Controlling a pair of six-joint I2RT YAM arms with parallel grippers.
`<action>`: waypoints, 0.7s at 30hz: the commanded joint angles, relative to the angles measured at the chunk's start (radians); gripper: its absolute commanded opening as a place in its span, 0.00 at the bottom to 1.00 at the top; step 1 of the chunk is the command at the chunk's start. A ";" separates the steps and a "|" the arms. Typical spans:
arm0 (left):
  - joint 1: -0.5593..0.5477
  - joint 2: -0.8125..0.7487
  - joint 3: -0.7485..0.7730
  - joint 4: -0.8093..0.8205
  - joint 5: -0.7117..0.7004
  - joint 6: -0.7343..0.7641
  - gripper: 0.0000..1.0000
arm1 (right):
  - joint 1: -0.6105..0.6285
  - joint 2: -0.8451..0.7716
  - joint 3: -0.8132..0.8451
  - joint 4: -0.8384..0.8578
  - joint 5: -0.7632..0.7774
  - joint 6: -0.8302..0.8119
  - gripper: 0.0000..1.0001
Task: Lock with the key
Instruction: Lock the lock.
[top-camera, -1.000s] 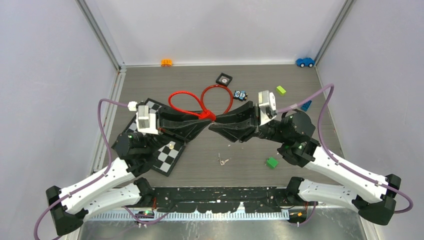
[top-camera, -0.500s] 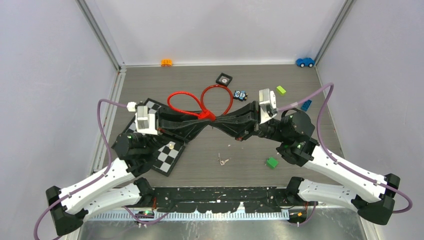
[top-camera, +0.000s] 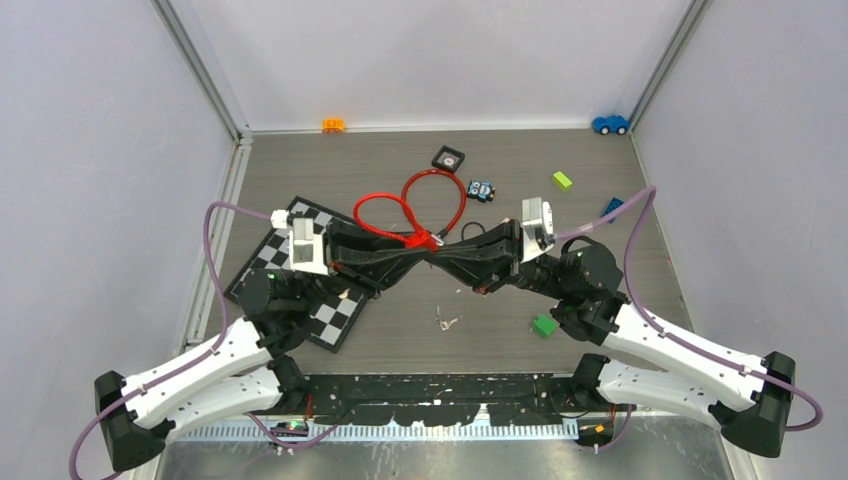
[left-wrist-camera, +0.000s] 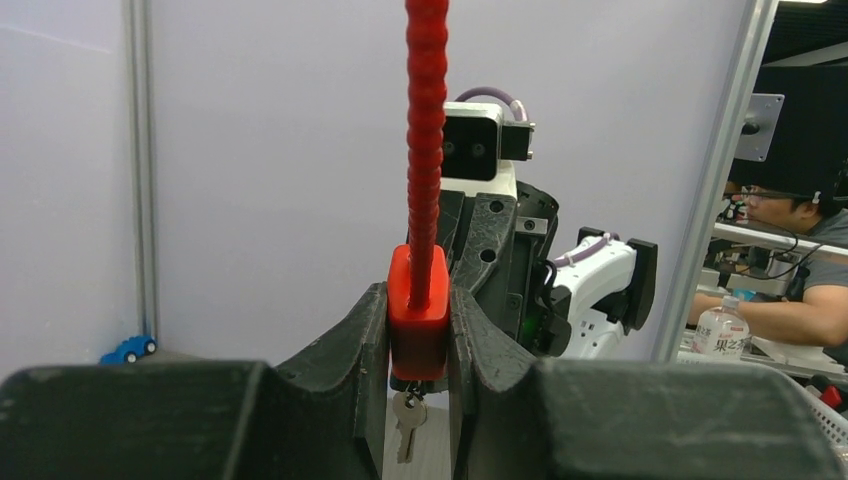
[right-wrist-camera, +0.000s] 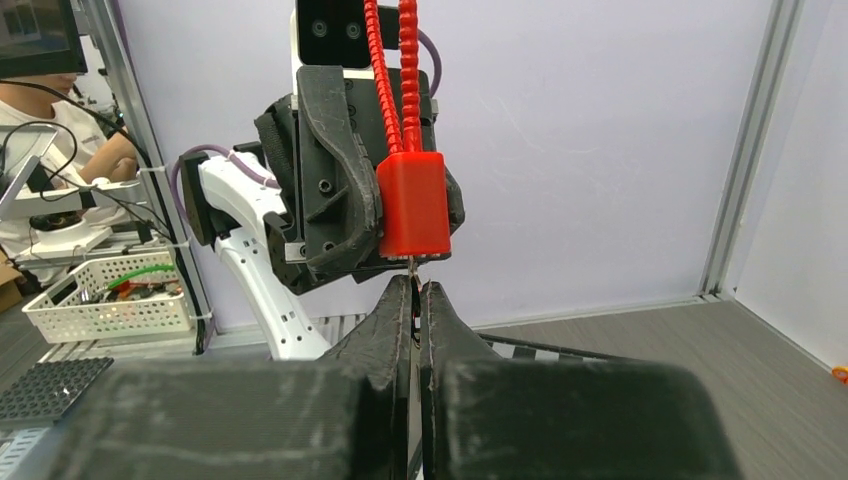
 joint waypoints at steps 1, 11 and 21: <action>0.000 -0.051 0.034 0.157 -0.050 0.019 0.00 | 0.003 -0.016 -0.077 -0.057 -0.002 0.011 0.01; 0.000 -0.056 0.034 0.148 -0.065 0.027 0.00 | 0.003 -0.042 -0.110 -0.146 0.045 -0.040 0.01; 0.000 -0.090 0.081 -0.247 -0.205 0.090 0.00 | 0.001 -0.023 -0.100 -0.458 0.379 0.057 0.01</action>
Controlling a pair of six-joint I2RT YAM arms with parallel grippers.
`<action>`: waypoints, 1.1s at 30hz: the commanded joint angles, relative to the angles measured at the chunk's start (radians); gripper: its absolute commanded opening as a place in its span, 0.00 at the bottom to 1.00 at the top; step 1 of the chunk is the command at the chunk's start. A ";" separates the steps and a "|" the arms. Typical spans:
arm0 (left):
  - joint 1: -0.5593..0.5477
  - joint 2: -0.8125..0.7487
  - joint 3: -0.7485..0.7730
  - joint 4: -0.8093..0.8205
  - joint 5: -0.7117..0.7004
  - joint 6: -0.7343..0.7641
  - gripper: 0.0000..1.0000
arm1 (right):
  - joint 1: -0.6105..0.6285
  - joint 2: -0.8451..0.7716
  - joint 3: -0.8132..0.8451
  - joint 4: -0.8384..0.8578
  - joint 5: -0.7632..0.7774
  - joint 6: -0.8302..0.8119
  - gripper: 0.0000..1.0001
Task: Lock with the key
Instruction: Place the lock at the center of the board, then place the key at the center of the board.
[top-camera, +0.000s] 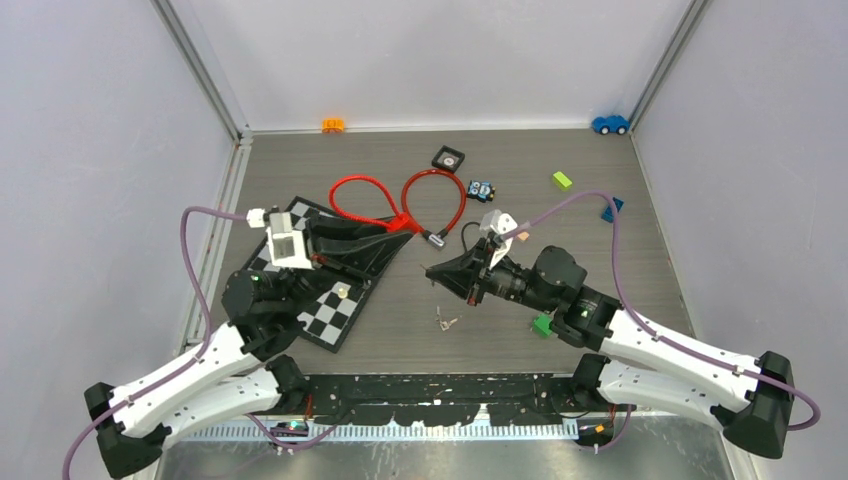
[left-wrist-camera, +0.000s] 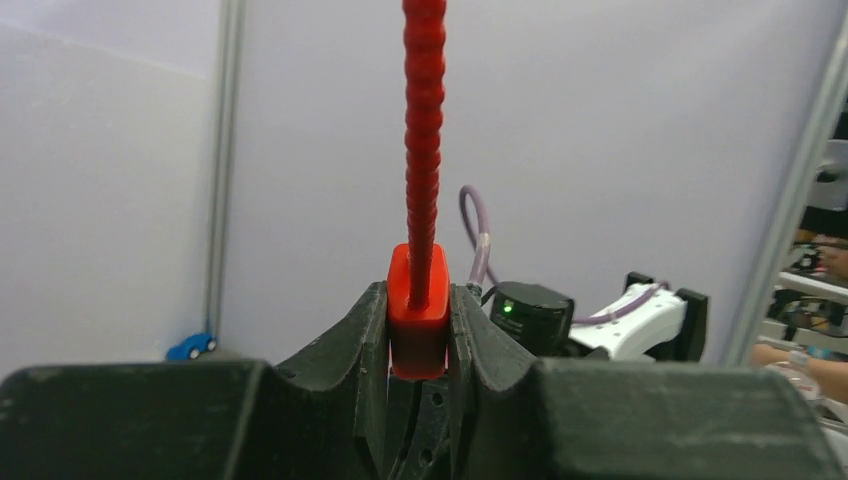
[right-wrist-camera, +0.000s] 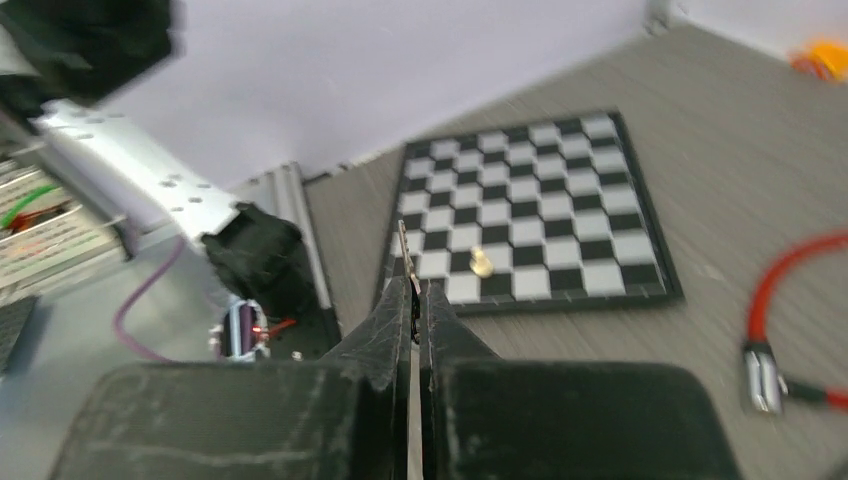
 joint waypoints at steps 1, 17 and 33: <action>0.000 -0.035 0.048 -0.224 -0.135 0.071 0.00 | -0.004 0.018 0.029 -0.206 0.302 0.085 0.01; 0.000 0.111 -0.140 -0.553 -0.342 -0.014 0.00 | -0.109 0.376 -0.055 -0.314 0.283 0.337 0.20; 0.000 0.462 -0.204 -0.559 -0.244 -0.161 0.13 | -0.115 0.223 0.024 -0.524 0.705 0.317 0.63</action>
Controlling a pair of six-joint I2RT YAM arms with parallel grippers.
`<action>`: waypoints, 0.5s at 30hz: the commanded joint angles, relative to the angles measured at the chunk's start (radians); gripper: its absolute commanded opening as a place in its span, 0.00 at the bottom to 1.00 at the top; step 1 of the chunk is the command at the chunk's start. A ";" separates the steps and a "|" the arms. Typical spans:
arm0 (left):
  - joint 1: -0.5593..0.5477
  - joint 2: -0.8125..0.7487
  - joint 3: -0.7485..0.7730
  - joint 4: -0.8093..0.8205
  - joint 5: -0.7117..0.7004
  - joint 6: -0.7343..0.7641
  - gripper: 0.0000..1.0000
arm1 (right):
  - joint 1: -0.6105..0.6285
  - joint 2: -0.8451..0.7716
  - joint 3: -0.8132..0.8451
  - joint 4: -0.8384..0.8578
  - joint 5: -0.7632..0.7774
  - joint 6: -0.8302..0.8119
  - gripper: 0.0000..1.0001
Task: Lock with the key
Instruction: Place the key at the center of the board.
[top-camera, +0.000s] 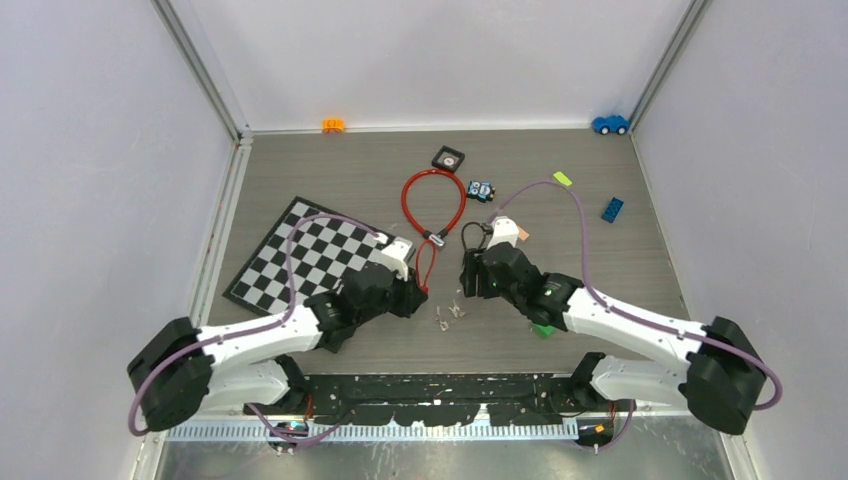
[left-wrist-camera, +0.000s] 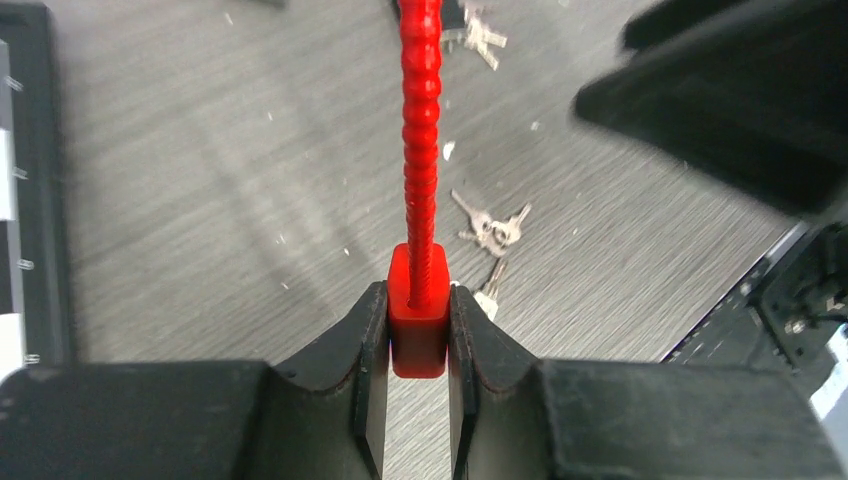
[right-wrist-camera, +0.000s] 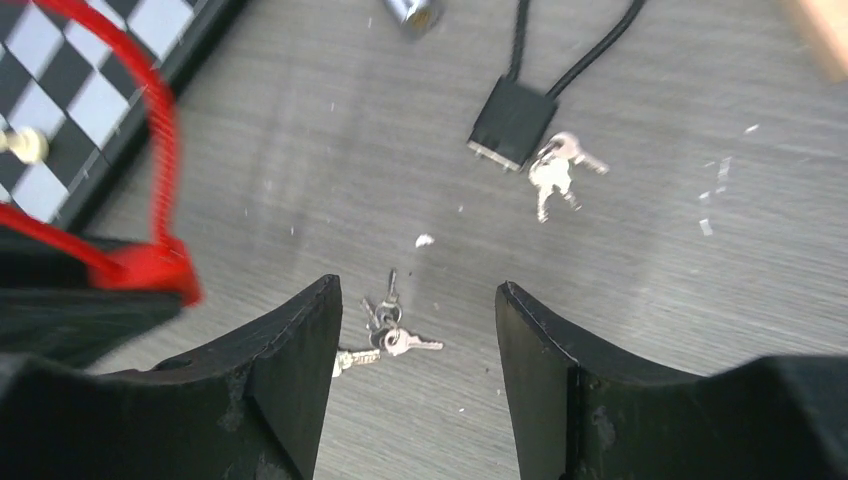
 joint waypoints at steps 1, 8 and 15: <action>-0.001 0.128 0.031 0.058 0.111 -0.031 0.15 | -0.004 -0.093 0.045 -0.034 0.200 0.011 0.64; -0.001 0.331 0.133 -0.034 0.210 -0.063 0.45 | -0.006 -0.182 0.052 -0.111 0.349 0.031 0.71; -0.001 0.290 0.253 -0.323 0.038 -0.005 0.89 | -0.007 -0.184 0.091 -0.166 0.329 0.012 0.75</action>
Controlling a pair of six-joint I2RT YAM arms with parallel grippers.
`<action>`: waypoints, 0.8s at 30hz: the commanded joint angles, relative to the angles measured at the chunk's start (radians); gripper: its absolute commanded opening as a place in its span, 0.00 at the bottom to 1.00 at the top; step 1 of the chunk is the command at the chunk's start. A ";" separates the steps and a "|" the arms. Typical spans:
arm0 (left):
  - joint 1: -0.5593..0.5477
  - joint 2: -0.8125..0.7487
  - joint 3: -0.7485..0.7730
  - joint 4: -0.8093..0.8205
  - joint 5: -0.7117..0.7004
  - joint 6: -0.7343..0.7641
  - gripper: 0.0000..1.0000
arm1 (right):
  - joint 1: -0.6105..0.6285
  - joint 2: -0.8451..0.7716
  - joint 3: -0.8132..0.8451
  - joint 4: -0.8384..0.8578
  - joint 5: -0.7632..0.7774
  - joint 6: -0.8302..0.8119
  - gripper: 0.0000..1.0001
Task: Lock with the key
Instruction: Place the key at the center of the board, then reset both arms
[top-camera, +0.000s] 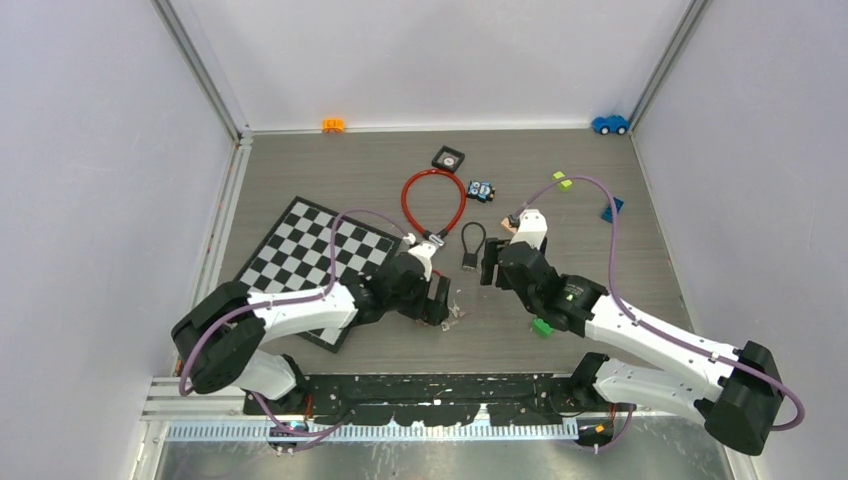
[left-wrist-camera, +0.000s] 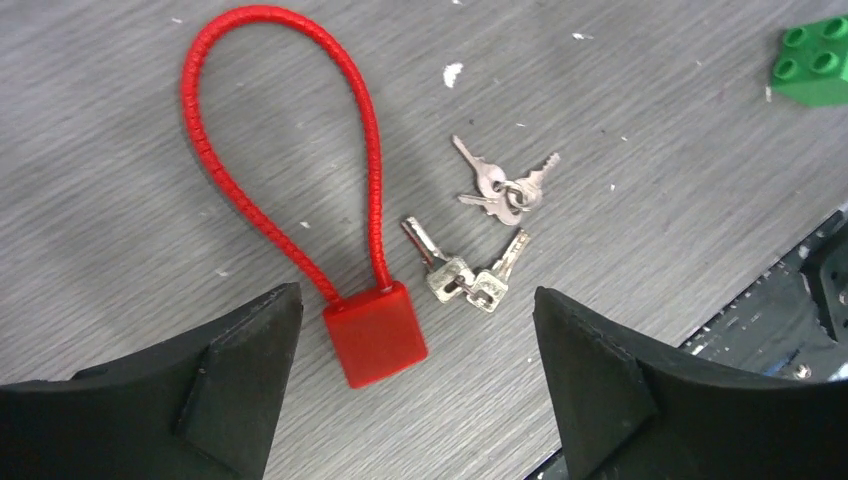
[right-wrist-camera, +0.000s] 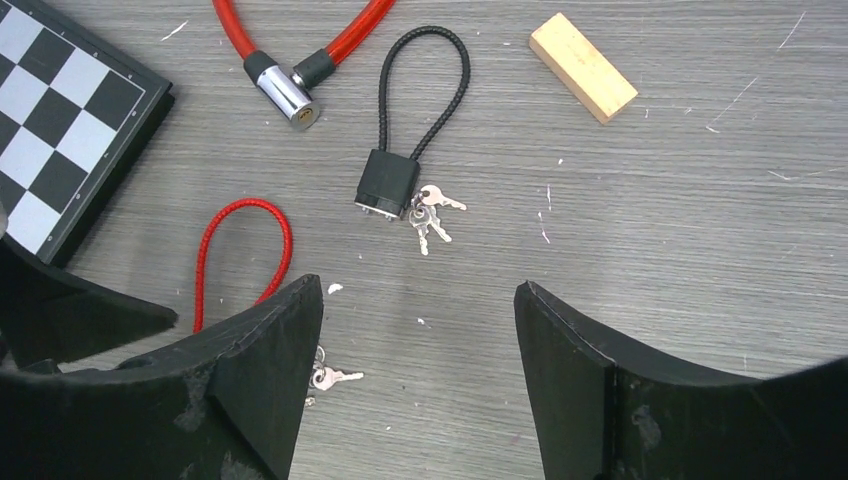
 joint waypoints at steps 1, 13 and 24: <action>0.000 -0.049 0.122 -0.260 -0.129 0.055 0.92 | -0.003 0.007 0.077 -0.041 0.042 0.012 0.76; 0.212 -0.192 0.228 -0.462 -0.005 -0.014 1.00 | -0.259 0.165 0.255 -0.207 -0.486 0.018 0.79; 0.297 -0.286 0.309 -0.713 -0.199 0.002 1.00 | -0.591 0.044 0.207 -0.151 -0.764 0.262 0.80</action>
